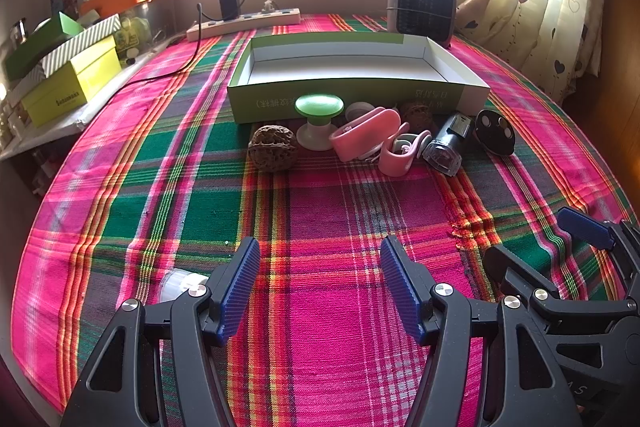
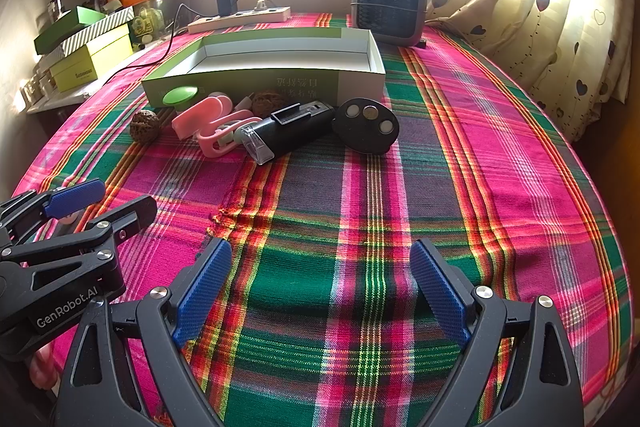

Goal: Organize objects

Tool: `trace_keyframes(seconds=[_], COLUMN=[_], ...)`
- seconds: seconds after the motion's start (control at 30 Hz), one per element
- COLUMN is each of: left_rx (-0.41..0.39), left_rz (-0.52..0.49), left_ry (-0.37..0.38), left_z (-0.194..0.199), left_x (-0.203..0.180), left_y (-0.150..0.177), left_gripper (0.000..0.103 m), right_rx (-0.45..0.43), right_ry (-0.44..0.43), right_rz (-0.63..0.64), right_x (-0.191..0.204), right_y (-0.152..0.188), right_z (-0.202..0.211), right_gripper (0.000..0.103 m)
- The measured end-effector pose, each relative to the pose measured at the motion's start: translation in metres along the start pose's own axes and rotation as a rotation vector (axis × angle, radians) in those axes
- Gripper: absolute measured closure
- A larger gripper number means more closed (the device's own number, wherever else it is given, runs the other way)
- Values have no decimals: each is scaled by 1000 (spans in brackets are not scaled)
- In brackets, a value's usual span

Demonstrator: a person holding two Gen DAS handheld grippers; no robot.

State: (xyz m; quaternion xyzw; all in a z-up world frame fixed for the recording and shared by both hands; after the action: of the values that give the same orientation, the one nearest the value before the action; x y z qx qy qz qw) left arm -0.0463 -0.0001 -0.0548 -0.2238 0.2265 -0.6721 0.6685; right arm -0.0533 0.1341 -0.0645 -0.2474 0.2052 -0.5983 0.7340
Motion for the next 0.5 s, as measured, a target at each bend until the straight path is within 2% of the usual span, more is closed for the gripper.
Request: trace_keyframes(seconds=[0.33,0.5], left_rx=[6,38], left_rz=[-15,-22], left_ry=[15,23], left_z=[0,5], left_x=[1,1], left_y=[2,6], left_gripper=[41,42], right_rx=[-3,-7], right_ry=[-5,-20], right_rz=[3,17], right_x=[0,1], right_y=[1,4], right_z=[0,-1], right_gripper=[12,12])
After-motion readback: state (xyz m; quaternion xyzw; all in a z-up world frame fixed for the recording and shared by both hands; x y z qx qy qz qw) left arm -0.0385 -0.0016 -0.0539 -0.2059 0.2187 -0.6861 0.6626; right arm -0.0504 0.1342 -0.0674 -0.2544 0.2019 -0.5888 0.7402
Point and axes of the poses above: each gripper's, at about its wrist camera, not at the fingertips, and z roughly against the way its jaws point, x to its left, y to its underside, the point moved 7 cm from there along -z, roughly the way its jaws point, and after that the axes turned 5 degrees about x, right-handed, at the moved point
